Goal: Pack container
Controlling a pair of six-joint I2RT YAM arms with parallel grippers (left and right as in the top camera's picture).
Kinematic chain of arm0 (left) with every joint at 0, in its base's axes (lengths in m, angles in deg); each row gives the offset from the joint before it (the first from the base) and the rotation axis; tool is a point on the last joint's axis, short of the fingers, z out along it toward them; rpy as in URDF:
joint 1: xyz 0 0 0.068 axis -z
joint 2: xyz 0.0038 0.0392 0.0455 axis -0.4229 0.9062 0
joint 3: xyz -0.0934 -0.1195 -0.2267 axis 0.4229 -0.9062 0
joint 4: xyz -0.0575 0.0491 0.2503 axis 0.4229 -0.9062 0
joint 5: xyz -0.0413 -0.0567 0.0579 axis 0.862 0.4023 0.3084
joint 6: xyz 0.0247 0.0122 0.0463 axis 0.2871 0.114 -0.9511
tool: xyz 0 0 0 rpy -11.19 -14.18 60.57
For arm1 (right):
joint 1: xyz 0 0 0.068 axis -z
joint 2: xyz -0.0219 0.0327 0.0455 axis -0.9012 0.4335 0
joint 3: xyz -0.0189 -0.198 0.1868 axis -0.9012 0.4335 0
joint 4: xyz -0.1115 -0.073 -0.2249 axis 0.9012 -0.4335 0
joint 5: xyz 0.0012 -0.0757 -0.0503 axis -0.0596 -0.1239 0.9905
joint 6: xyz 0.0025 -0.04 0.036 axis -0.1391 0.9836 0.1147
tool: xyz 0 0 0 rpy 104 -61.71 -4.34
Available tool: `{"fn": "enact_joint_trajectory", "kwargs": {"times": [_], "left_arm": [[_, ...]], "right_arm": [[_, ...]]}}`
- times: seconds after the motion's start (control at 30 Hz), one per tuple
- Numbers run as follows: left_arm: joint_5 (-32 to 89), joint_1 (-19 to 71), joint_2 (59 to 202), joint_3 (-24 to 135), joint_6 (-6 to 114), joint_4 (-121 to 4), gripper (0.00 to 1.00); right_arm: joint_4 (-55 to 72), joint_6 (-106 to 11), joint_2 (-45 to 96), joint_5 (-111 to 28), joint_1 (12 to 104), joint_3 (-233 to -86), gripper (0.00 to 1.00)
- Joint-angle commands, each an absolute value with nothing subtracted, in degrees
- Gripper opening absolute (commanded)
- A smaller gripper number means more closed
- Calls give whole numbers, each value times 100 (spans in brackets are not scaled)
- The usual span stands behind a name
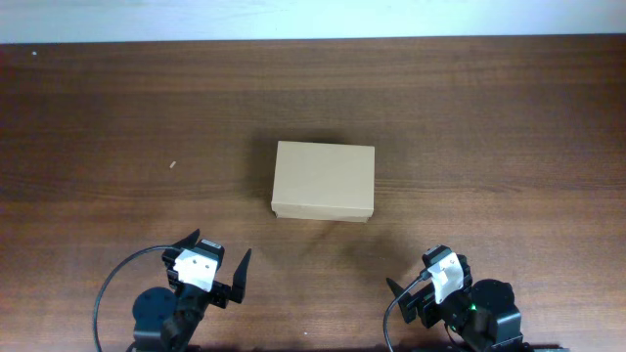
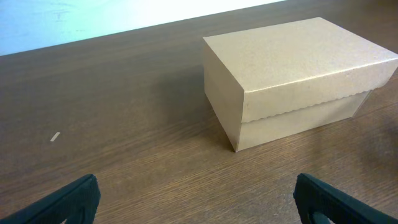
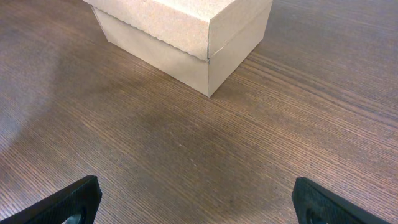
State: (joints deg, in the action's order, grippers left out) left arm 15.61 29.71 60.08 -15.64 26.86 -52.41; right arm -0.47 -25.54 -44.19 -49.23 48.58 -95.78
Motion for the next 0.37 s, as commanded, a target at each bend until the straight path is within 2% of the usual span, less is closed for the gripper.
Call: {"fn": "enact_joint_trajectory", "kwargs": {"times": [0.0, 0.33], "left_arm": [[1626, 2929, 5949, -1579, 2758, -5239, 99], [1624, 2929, 5949, -1579, 2758, -5237, 99]], "right_arm": [[-28, -2536, -4489, -4991, 4810, -9543, 99], [-28, -2536, -4489, -4991, 4810, -9543, 99]]}}
